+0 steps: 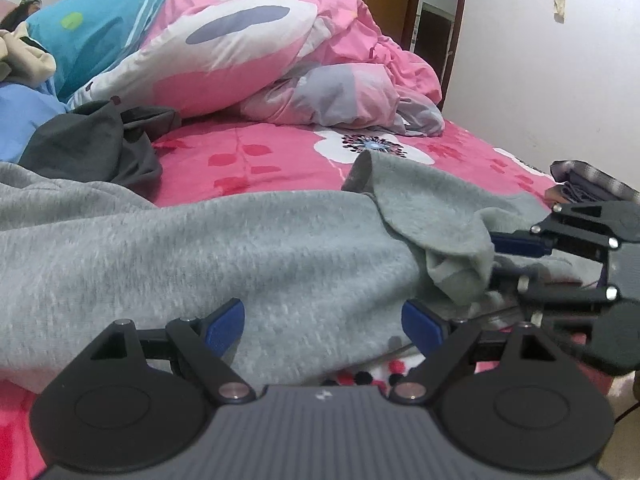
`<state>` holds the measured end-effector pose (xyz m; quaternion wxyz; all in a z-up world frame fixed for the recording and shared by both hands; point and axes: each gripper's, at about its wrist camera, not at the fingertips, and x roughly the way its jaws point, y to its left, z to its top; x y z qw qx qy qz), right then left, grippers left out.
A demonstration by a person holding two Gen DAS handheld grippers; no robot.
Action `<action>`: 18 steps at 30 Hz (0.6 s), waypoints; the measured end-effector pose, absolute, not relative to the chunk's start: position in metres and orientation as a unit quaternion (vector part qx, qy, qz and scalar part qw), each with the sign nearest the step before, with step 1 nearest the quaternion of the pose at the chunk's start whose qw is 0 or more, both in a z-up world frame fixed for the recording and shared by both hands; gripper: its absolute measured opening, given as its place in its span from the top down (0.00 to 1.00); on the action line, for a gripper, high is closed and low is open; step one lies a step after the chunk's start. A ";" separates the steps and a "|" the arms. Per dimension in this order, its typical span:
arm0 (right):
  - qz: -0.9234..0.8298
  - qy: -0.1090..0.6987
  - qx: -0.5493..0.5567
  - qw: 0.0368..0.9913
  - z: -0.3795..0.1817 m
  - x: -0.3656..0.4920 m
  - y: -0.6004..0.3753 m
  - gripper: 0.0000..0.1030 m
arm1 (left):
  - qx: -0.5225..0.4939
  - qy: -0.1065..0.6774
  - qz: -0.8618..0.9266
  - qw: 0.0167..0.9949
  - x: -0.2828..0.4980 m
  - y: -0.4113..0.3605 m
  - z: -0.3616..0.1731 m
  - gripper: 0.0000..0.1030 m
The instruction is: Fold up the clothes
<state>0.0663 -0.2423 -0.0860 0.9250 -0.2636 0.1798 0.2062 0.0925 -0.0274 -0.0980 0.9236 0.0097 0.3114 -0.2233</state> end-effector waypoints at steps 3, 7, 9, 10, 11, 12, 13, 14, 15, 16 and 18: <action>0.194 0.167 -0.130 0.958 -0.070 0.068 -0.271 0.93 | 0.008 0.313 -0.223 0.923 0.094 -0.027 -0.099 0.16; 0.117 0.103 0.136 0.978 -0.047 0.044 -0.363 0.93 | 0.005 0.312 -0.223 0.924 0.096 -0.025 -0.096 0.16; 0.064 0.067 0.270 0.959 -0.053 0.020 -0.416 0.93 | 0.003 0.313 -0.223 0.923 0.098 -0.024 -0.095 0.16; 0.030 0.050 0.330 0.942 -0.063 0.005 -0.440 0.93 | 0.002 0.313 -0.222 0.923 0.099 -0.024 -0.095 0.16; -0.003 0.038 0.378 0.925 -0.075 -0.008 -0.460 0.93 | 0.002 0.313 -0.221 0.924 0.099 -0.023 -0.094 0.16; -0.033 0.032 0.426 0.904 -0.090 -0.020 -0.478 0.93 | 0.002 0.314 -0.221 0.923 0.100 -0.022 -0.095 0.16; -0.059 0.038 0.474 0.877 -0.108 -0.031 -0.493 0.93 | 0.002 0.315 -0.221 0.923 0.101 -0.022 -0.095 0.16; -0.086 0.043 0.521 0.848 -0.126 -0.041 -0.508 0.93 | 0.003 0.316 -0.219 0.923 0.102 -0.022 -0.095 0.16; -0.106 0.048 0.564 0.818 -0.143 -0.050 -0.520 0.93 | 0.005 0.317 -0.218 0.923 0.102 -0.022 -0.095 0.16; -0.115 0.052 0.594 0.794 -0.158 -0.056 -0.526 0.93 | 0.006 0.318 -0.217 0.923 0.103 -0.022 -0.095 0.16; -0.121 0.055 0.609 0.782 -0.170 -0.061 -0.529 0.92 | 0.009 0.320 -0.214 0.923 0.104 -0.023 -0.095 0.16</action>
